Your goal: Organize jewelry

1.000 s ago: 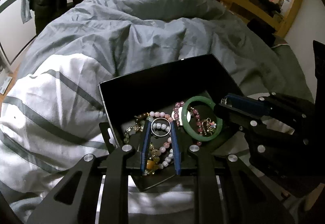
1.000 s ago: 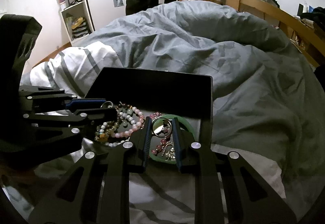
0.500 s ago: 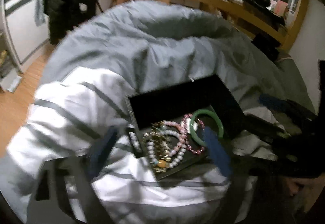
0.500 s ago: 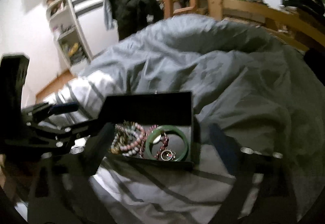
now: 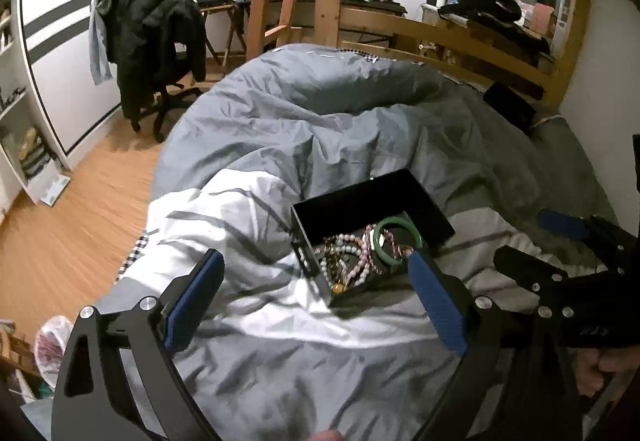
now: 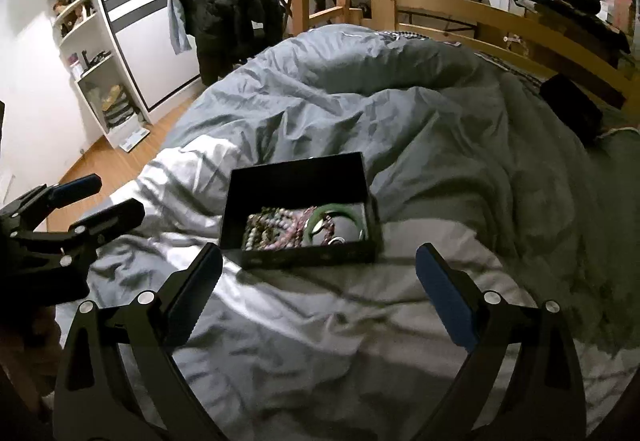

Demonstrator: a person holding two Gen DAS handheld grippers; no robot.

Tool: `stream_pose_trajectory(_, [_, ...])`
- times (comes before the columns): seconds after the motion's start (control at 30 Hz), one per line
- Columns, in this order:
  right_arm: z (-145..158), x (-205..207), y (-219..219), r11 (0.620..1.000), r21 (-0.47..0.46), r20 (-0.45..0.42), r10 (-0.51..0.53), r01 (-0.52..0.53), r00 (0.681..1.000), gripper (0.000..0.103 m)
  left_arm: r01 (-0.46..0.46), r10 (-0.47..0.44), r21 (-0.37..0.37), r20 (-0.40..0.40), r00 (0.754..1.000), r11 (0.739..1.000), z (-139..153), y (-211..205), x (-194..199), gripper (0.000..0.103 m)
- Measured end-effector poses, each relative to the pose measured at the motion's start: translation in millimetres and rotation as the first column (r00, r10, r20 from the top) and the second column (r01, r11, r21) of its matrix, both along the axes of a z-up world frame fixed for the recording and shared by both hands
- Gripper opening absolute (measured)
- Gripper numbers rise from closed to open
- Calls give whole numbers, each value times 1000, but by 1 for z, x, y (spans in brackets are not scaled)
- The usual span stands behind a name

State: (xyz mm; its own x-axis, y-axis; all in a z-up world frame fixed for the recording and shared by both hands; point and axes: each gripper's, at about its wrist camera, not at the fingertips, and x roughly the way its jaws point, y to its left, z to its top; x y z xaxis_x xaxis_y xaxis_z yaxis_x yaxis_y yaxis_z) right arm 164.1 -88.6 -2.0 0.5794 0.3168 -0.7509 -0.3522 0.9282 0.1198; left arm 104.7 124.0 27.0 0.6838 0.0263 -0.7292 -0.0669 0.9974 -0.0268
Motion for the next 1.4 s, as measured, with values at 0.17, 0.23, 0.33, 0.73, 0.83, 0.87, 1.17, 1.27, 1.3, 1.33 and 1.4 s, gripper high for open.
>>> stream_pose_trajectory(0.17, [9,-24,9,999,-38,4,0,0,1000,96,5,-5,40,0,1000,999,7,-2,-29,92])
stream_pose_trajectory(0.23, [10,-33,12,998,-56,10,0,1,1000,96,10,-10,44,3,1000,999,8,-1,-37,92])
stream_pose_trajectory(0.33, [10,-42,16,998,-66,6,1,0,1000,96,6,-5,47,-5,1000,999,6,-1,-47,92])
stream_pose_trajectory(0.73, [1,-55,25,995,-101,-4,14,-15,1000,96,-33,37,101,-38,999,994,-10,4,-61,92])
stream_pose_trajectory(0.83, [-2,-56,24,994,-108,-3,14,-14,1000,96,-49,54,112,-43,998,992,-14,8,-59,92])
stream_pose_trajectory(0.87, [-3,-56,23,994,-110,-5,14,-14,1000,96,-56,62,116,-44,997,992,-15,10,-58,92])
stream_pose_trajectory(1.17, [-5,-56,22,994,-111,-3,14,-14,1000,96,-49,57,123,-59,997,991,-21,11,-58,92])
stream_pose_trajectory(1.27, [-5,-56,22,994,-110,-4,14,-14,1000,96,-39,47,128,-58,997,991,-22,9,-58,92])
stream_pose_trajectory(1.3, [-5,-56,22,994,-112,-3,11,-11,1000,96,-39,47,129,-58,997,991,-22,8,-58,92])
stream_pose_trajectory(1.33, [-5,-56,22,994,-112,-3,11,-11,1000,96,-37,45,132,-57,997,991,-22,8,-59,92])
stream_pose_trajectory(1.4, [-5,-56,22,994,-109,-4,13,-14,1000,96,-35,43,129,-57,997,991,-21,7,-59,92])
